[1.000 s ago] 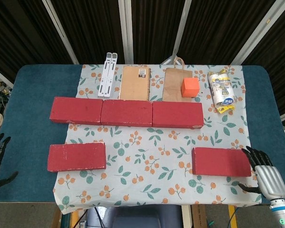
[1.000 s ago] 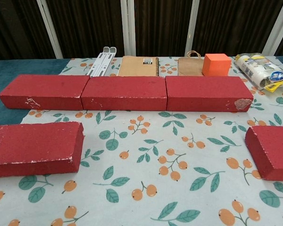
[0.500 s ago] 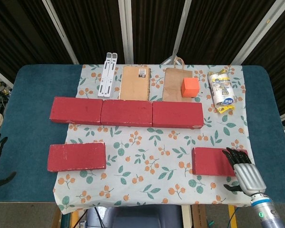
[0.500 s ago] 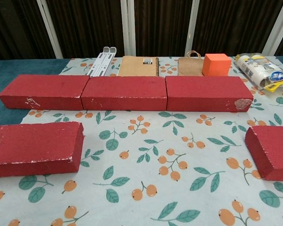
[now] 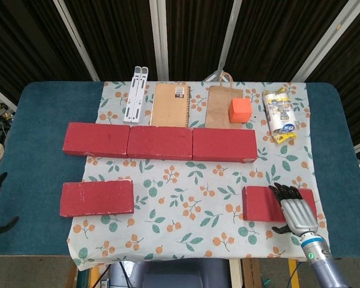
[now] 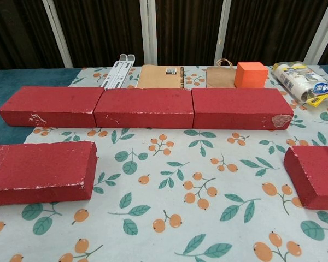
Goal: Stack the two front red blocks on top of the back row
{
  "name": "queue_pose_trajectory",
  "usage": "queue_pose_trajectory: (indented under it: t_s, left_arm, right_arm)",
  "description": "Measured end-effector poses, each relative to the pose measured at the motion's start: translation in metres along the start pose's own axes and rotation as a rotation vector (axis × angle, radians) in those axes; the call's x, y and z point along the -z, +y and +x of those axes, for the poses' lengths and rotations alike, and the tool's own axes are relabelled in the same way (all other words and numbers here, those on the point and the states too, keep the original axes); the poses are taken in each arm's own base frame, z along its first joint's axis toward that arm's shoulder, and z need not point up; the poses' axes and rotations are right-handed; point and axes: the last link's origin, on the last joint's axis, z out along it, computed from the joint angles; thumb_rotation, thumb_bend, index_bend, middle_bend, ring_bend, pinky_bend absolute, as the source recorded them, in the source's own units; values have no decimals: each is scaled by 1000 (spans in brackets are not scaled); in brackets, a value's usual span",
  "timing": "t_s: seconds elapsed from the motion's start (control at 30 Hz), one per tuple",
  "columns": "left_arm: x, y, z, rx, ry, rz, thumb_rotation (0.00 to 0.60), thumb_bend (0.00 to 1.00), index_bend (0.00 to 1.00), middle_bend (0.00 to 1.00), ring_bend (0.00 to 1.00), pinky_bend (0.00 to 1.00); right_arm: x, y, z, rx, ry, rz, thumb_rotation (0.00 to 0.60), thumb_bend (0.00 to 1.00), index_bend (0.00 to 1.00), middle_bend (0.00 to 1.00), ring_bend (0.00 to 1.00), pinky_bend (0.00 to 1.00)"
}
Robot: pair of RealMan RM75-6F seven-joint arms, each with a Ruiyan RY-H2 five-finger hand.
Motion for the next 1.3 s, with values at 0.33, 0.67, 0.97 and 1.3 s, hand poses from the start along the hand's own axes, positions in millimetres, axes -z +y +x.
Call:
queue_pose_trajectory:
  t_s: [0.33, 0.67, 0.97, 1.3]
  left_arm:
    - [1, 1, -1, -11, 12, -6, 600, 16, 11, 0, 0, 51]
    - [0, 3, -3, -28, 10, 5, 600, 16, 11, 0, 0, 51]
    - [0, 4, -4, -35, 5, 8, 600, 16, 11, 0, 0, 51]
    - [-1, 4, -5, -34, 1, 10, 600, 16, 11, 0, 0, 51]
  right_arm:
    - [-14, 2, -1, 36, -32, -6, 600, 0, 0, 0, 0, 0]
    - [-28, 4, 0, 80, -77, -6, 600, 0, 0, 0, 0, 0]
    - [-34, 0, -2, 89, -92, 3, 600, 0, 0, 31, 20, 0]
    - [-36, -3, -3, 98, -88, 2, 600, 0, 44, 146, 121, 0]
